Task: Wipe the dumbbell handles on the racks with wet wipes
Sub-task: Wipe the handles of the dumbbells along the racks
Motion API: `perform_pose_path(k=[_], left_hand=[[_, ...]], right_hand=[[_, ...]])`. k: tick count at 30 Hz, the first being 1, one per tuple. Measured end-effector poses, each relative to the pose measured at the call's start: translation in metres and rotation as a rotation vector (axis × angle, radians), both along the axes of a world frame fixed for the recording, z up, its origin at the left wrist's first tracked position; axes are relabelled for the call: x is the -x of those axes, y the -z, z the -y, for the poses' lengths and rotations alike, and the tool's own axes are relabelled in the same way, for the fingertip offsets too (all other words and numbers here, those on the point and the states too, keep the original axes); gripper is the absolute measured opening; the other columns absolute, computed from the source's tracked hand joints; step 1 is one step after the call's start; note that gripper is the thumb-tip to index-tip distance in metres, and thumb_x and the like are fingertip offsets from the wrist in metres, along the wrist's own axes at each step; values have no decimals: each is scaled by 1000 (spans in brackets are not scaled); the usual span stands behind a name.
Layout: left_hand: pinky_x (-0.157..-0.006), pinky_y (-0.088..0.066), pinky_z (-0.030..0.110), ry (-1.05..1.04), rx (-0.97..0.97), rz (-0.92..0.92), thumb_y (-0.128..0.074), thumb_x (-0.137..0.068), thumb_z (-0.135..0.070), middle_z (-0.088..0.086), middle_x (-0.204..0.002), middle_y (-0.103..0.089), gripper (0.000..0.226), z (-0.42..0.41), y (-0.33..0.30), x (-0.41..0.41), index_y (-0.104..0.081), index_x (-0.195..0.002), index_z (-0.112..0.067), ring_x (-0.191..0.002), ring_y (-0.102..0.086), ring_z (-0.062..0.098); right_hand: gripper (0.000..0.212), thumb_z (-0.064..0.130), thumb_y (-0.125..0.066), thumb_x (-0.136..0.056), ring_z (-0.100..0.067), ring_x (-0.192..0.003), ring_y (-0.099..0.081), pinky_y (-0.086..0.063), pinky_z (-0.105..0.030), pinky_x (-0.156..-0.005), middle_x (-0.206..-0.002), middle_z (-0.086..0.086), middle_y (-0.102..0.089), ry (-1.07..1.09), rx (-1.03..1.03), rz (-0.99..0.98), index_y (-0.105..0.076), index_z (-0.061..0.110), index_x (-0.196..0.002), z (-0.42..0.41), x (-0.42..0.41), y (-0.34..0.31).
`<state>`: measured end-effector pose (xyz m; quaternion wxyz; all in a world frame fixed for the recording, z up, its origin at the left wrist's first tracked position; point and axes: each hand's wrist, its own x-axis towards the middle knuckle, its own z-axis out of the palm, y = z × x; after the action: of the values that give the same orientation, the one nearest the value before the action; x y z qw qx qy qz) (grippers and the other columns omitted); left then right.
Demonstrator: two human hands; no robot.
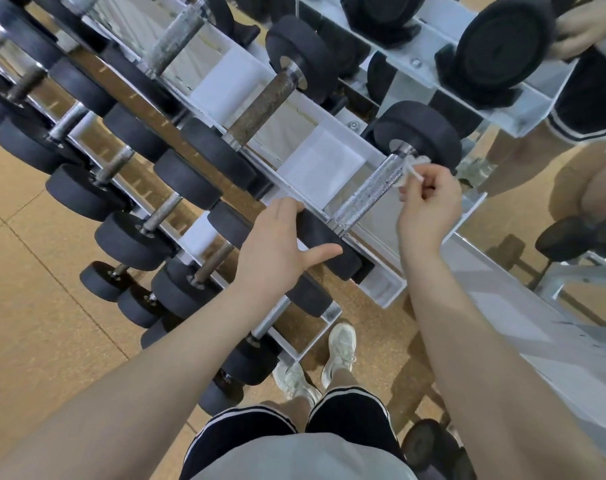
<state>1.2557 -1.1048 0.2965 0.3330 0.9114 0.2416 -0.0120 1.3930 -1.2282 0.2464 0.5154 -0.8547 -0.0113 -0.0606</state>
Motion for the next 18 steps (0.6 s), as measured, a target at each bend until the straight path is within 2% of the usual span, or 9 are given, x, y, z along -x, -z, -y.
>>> perform_pose_path(k=[2,5,7,8,10,13,16,18], left_hand=[[-76,-36,23,-3,9,-4,-68,-71,-51,-4,-108,-45,66,0,0,0,-45,-119,-13,-96,-42,10],[-78,-35,22,-8,23,0,-69,-71,-50,0,-114,-47,69,0,1,0,-44,-122,-12,-103,-45,13],[-78,-35,22,-12,16,6,-70,-70,-50,0,-114,-47,69,0,2,0,-44,-122,-12,-105,-45,14],[-77,-35,22,-11,14,6,-70,-70,-51,-1,-114,-47,70,-1,3,0,-44,-122,-12,-104,-45,14],[-78,-36,23,-11,19,6,-69,-70,-51,0,-115,-47,70,-1,3,0,-44,-123,-12,-103,-45,14],[-80,-35,22,-18,35,5,-68,-71,-50,0,-116,-47,69,-1,2,1,-44,-124,-12,-104,-45,13],[-79,-34,21,-34,45,12,-69,-72,-47,1,-118,-48,67,2,1,1,-44,-123,-12,-105,-45,13],[-78,-34,21,-38,40,13,-69,-72,-47,1,-117,-49,66,2,1,1,-45,-123,-12,-102,-44,11]], right_hand=[[16,14,-48,-91,-21,-81,-63,-53,-34,-74,-95,-3,-59,-25,-37,-65,-56,27,-88,-4,11,-3],[11,19,-52,-94,-7,-77,-62,-51,-22,-74,-84,5,-63,-224,-95,-280,-61,22,-98,-1,46,-10],[12,18,-56,-92,-10,-78,-61,-51,-26,-76,-80,6,-63,-395,-53,-396,-64,27,-91,5,65,-12],[17,17,-57,-91,-11,-78,-60,-50,-28,-76,-78,8,-63,-410,-58,-417,-63,32,-86,8,69,-12],[22,15,-56,-92,-6,-76,-58,-48,-24,-75,-78,10,-63,-253,-139,-386,-63,33,-83,12,59,-12],[16,11,-52,-92,-5,-80,-56,-45,-21,-78,-89,2,-63,136,-313,-361,-65,11,-101,11,25,-10],[19,5,-50,-93,-5,-86,-59,-49,-20,-85,-89,6,-64,201,-512,-470,-62,8,-107,-4,8,-9],[19,1,-51,-92,-3,-76,-59,-51,-16,-77,-83,8,-64,172,-590,-516,-63,8,-105,-10,10,-13]])
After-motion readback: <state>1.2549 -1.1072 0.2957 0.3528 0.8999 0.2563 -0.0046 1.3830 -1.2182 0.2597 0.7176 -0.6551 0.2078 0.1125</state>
